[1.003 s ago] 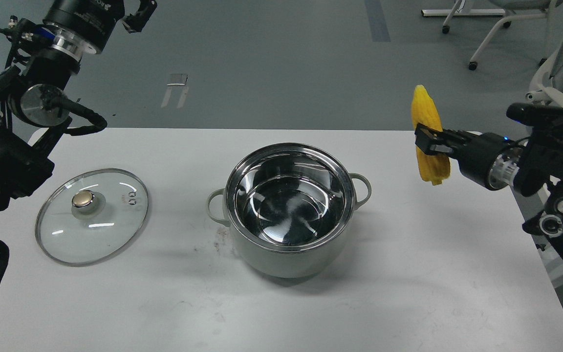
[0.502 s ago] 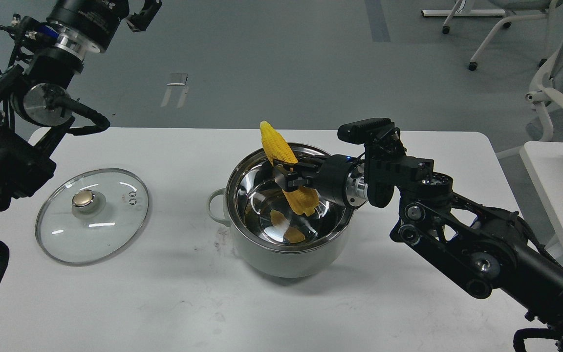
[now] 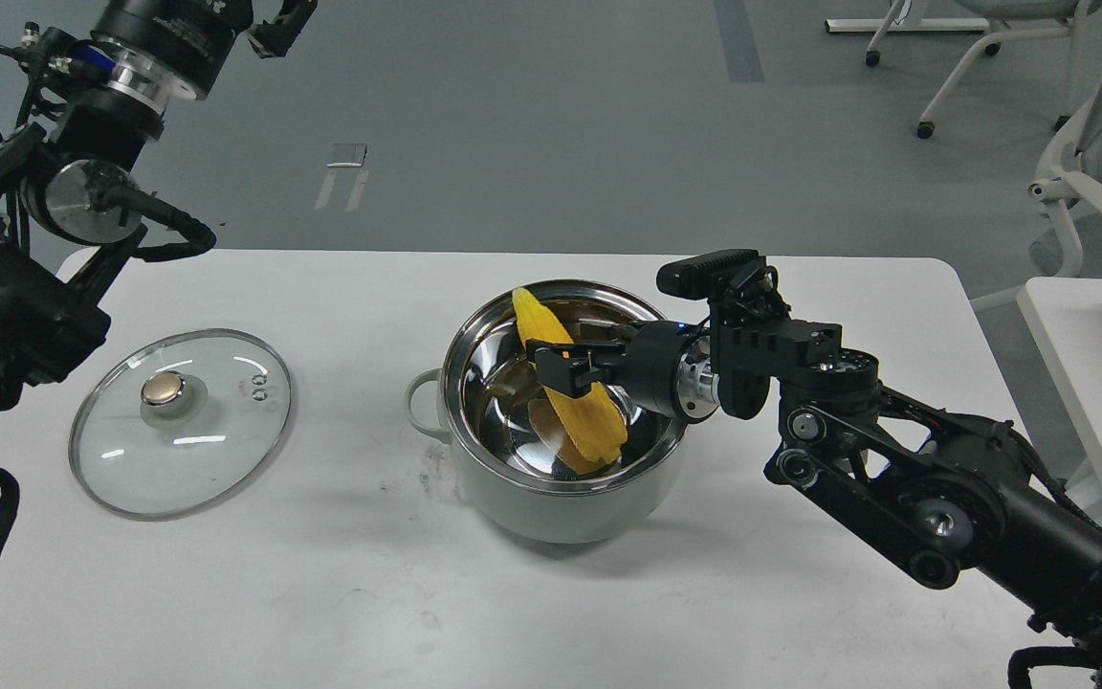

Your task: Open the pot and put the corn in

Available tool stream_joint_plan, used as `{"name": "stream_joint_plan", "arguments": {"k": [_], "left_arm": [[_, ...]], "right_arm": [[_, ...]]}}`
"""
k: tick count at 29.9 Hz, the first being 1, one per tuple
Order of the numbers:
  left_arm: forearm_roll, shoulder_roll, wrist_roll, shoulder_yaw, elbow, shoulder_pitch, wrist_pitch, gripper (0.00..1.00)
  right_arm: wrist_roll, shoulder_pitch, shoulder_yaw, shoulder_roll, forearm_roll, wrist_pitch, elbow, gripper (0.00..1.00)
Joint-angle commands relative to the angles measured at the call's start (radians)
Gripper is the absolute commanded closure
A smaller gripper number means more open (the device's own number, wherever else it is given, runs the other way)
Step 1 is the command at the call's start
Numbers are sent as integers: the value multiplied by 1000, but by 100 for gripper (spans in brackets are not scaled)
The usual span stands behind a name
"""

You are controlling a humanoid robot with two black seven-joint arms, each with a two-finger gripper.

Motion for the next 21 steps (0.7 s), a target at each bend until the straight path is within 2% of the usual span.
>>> {"name": "stream_joint_plan", "arguments": {"k": [1,8,15,18,21], "left_arm": [[0,-2,0,2,0,-3,-3,2],[0,1,-2,2,2,0,-11,2],[0,17,5,2,9,3,-7,2],[0,46,6,4,15,15,-20,2],[0,54,0,4,15,44,-49,2]], "right_arm": [[2,2,3,0,2,0,5,1],[4,28,69,9,2,-31,25,1],[22,47,484,12,43,-45,87,0],[32,56,650,12,203,-45,53,0],[33,64,716,3,343,-46,19,0]]}}
